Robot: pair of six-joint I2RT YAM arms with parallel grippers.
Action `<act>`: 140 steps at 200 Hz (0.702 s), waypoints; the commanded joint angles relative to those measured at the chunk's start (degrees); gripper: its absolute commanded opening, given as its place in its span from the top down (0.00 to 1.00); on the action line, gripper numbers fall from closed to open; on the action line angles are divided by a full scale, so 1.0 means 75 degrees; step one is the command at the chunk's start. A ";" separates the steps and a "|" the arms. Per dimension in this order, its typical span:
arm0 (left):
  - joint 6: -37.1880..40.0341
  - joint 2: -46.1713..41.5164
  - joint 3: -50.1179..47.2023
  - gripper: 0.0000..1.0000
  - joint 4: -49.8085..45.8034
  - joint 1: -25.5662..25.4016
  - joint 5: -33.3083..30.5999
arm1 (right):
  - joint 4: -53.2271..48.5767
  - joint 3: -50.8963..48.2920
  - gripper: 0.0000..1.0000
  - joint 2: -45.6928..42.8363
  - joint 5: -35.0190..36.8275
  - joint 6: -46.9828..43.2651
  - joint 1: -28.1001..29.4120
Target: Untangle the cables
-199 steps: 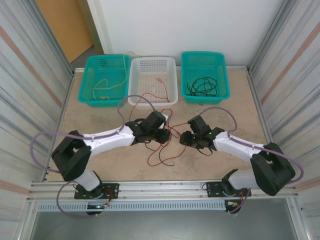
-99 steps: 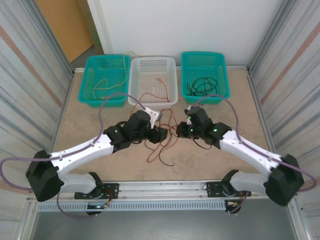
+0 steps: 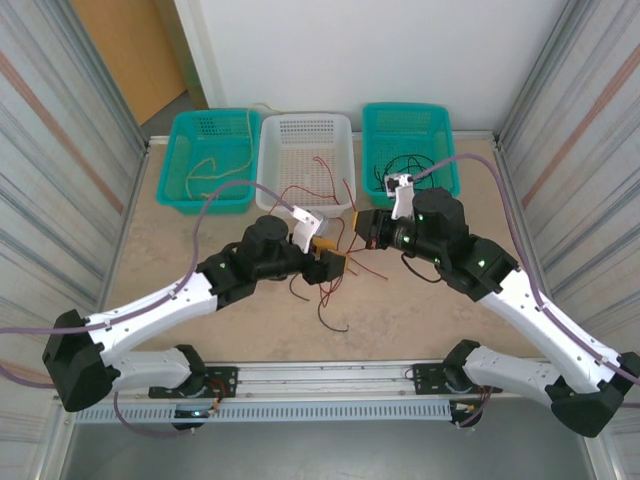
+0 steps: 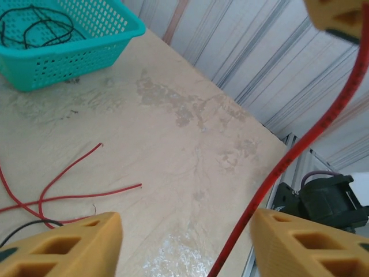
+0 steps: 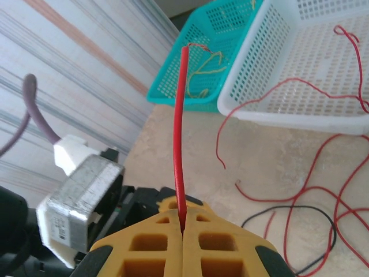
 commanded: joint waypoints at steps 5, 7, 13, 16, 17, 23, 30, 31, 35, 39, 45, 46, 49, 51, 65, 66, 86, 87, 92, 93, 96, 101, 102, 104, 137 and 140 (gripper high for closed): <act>0.0198 -0.0100 0.0320 0.57 0.0324 -0.0009 0.0322 | 0.0196 0.0705 1.00 -0.0219 0.0084 -0.0353 0.0047; 0.0207 -0.0103 0.0331 0.59 0.0316 -0.0009 0.0331 | 0.0191 0.0732 1.00 -0.0219 0.0102 -0.0370 0.0056; 0.0199 -0.0133 0.0357 0.64 0.0294 -0.0009 0.0350 | 0.0188 0.0818 1.00 -0.0209 0.0151 -0.0434 0.0048; 0.0198 -0.0145 0.0362 0.67 0.0277 -0.0009 0.0347 | 0.0179 0.0870 1.00 -0.0202 0.0175 -0.0464 0.0044; 0.0198 -0.0152 0.0362 0.68 0.0276 -0.0009 0.0346 | 0.0173 0.0883 1.00 -0.0199 0.0177 -0.0472 0.0051; 0.0202 -0.0201 0.0374 0.73 0.0263 -0.0003 0.0347 | 0.0147 0.0967 1.00 -0.0176 0.0216 -0.0523 0.0047; 0.0198 -0.0273 0.0381 0.80 0.0263 -0.0008 0.0320 | 0.0132 0.1044 1.00 -0.0140 0.0231 -0.0561 0.0036; 0.0198 -0.0286 0.0383 0.81 0.0269 -0.0008 0.0309 | 0.0132 0.1053 1.00 -0.0139 0.0228 -0.0568 0.0035; 0.0185 -0.0326 0.0396 0.85 0.0259 -0.0009 0.0273 | 0.0131 0.1082 1.00 -0.0118 0.0237 -0.0580 0.0045; 0.0176 -0.0370 0.0414 0.87 0.0243 -0.0008 0.0248 | 0.0142 0.1112 1.00 -0.0094 0.0236 -0.0586 0.0041; 0.0165 -0.0440 0.0452 0.91 0.0239 -0.0009 0.0208 | 0.0142 0.1140 1.00 -0.0068 0.0232 -0.0587 0.0035; 0.0170 -0.0452 0.0460 0.92 0.0239 -0.0009 0.0201 | 0.0149 0.1142 1.00 -0.0062 0.0229 -0.0587 0.0041; 0.0171 -0.0481 0.0481 0.94 0.0225 -0.0009 0.0174 | 0.0154 0.1139 1.00 -0.0050 0.0236 -0.0587 0.0044; 0.0185 -0.0497 0.0498 0.96 0.0221 -0.0003 0.0157 | 0.0160 0.1133 1.00 -0.0045 0.0231 -0.0587 0.0037; 0.0224 -0.0629 0.0643 1.00 0.0171 -0.0009 -0.0101 | 0.0184 0.1086 0.96 -0.0032 0.0272 -0.0564 0.0041; 0.0229 -0.0634 0.0655 1.00 0.0158 -0.0009 -0.0136 | 0.0181 0.1085 0.95 -0.0038 0.0284 -0.0558 0.0044; 0.0426 -0.0655 0.0978 1.00 -0.0019 0.0000 -0.0688 | 0.0137 0.0886 0.72 -0.0144 0.0555 -0.0482 0.0044; 0.0441 -0.0647 0.1004 1.00 -0.0024 0.0001 -0.0710 | 0.0134 0.0874 0.70 -0.0152 0.0566 -0.0487 0.0039; 0.0577 -0.0604 0.1160 1.00 -0.0148 0.0020 -0.0837 | 0.0115 0.0796 0.61 -0.0206 0.0677 -0.0470 0.0041; 0.0593 -0.0592 0.1201 1.00 -0.0177 0.0023 -0.0867 | 0.0112 0.0776 0.59 -0.0218 0.0703 -0.0464 0.0038; 0.0693 -0.0554 0.1317 1.00 -0.0276 0.0042 -0.0954 | 0.0098 0.0728 0.55 -0.0259 0.0792 -0.0448 0.0035; 0.0829 -0.0473 0.1545 1.00 -0.0462 0.0091 -0.1098 | 0.0042 0.0643 0.50 -0.0321 0.0949 -0.0426 0.0043; 0.0853 -0.0445 0.1598 1.00 -0.0504 0.0106 -0.1120 | 0.0028 0.0624 0.49 -0.0334 0.0992 -0.0418 0.0039; 0.0901 -0.0400 0.1697 1.00 -0.0585 0.0134 -0.1175 | -0.0006 0.0588 0.47 -0.0357 0.1073 -0.0407 0.0042; 0.0520 0.0487 0.3190 1.00 -0.1068 0.1658 -0.0828 | -0.1079 0.0093 0.30 -0.0709 0.2362 0.0028 -0.0008; 0.0415 0.0581 0.3304 1.00 -0.1062 0.1812 -0.0740 | -0.1166 0.0009 0.31 -0.0757 0.2420 0.0097 -0.0014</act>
